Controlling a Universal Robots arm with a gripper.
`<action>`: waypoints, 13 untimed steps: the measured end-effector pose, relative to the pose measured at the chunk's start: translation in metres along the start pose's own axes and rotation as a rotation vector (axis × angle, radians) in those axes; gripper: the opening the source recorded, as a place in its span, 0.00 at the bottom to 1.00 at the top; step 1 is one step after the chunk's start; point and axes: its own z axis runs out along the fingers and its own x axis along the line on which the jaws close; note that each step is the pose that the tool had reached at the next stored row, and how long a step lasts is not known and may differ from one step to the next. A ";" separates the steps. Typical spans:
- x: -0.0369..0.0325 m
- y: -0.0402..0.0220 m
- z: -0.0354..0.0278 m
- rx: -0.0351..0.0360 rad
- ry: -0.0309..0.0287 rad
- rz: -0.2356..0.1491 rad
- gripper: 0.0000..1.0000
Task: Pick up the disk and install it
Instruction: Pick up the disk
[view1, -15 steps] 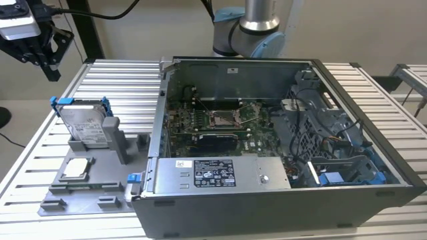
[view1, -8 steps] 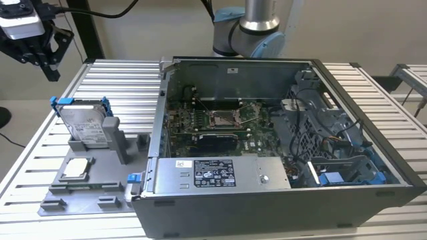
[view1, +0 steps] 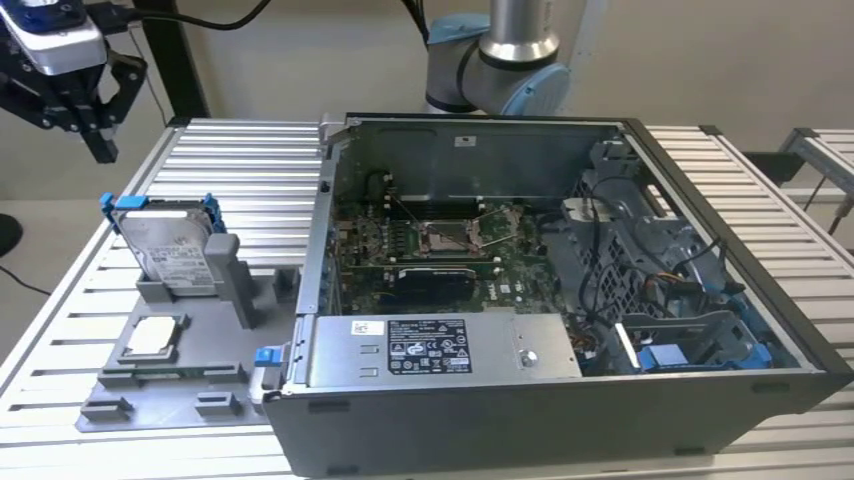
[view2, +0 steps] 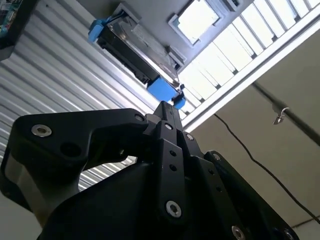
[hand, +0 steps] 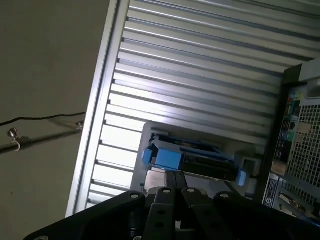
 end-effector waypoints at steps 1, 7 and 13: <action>0.0000 0.0000 0.0000 0.0000 0.0009 -0.018 0.00; 0.0000 0.0000 0.0000 0.0001 0.0059 -0.127 0.00; 0.0000 0.0000 0.0000 0.0003 0.0109 -0.237 0.00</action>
